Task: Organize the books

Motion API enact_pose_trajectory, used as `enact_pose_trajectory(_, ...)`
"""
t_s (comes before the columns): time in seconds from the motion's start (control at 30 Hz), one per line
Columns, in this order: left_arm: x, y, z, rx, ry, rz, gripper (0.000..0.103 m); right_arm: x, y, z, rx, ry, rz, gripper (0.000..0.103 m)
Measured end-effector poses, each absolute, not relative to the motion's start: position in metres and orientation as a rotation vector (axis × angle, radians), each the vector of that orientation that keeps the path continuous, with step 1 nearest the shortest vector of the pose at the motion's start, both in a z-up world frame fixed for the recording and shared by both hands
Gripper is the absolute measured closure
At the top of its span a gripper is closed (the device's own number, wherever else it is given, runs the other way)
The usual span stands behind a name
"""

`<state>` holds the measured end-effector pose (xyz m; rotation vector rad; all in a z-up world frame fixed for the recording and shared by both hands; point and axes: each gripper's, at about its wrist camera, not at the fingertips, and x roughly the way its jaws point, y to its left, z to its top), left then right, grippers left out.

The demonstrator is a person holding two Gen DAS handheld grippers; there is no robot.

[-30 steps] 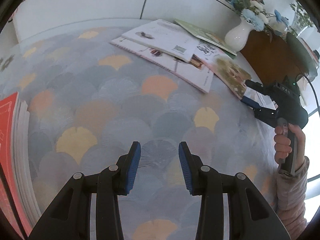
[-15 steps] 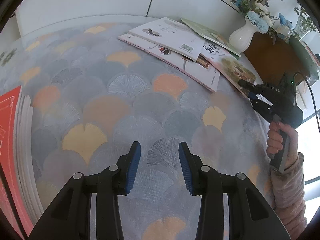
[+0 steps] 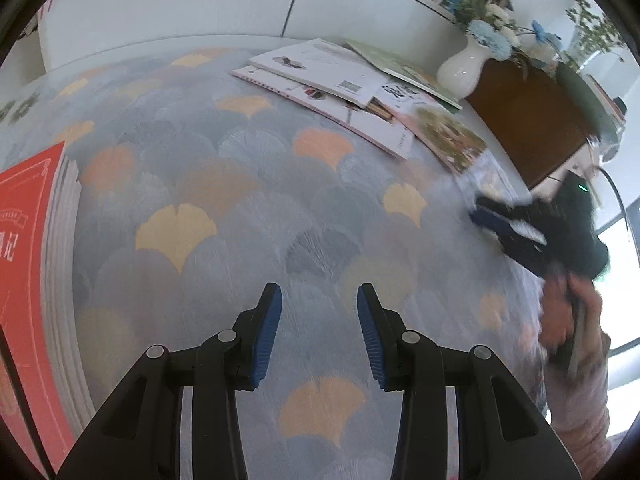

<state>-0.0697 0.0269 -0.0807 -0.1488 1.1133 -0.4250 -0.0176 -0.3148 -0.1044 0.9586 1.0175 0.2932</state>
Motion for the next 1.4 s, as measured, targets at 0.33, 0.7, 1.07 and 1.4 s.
enact_pose_trajectory(0.33,-0.072,0.040,-0.099,-0.205,1.151,-0.406,0.067,0.041,-0.319,-0.114,1.080,0.952,0.274,0.080)
enact_pose_trajectory(0.7,-0.076,0.043,-0.101,-0.210,1.158,-0.386,0.067,0.027,-0.282,-0.100,0.957,0.895,0.346,0.093)
enact_pose_trajectory(1.07,-0.093,0.032,-0.095,-0.169,1.136,-0.391,0.067,-0.101,-0.246,-0.092,0.776,1.044,0.471,0.089)
enact_pose_trajectory(1.4,-0.100,-0.013,-0.099,-0.113,1.162,-0.459,0.067,-0.166,-0.212,-0.053,0.403,1.286,0.631,0.061)
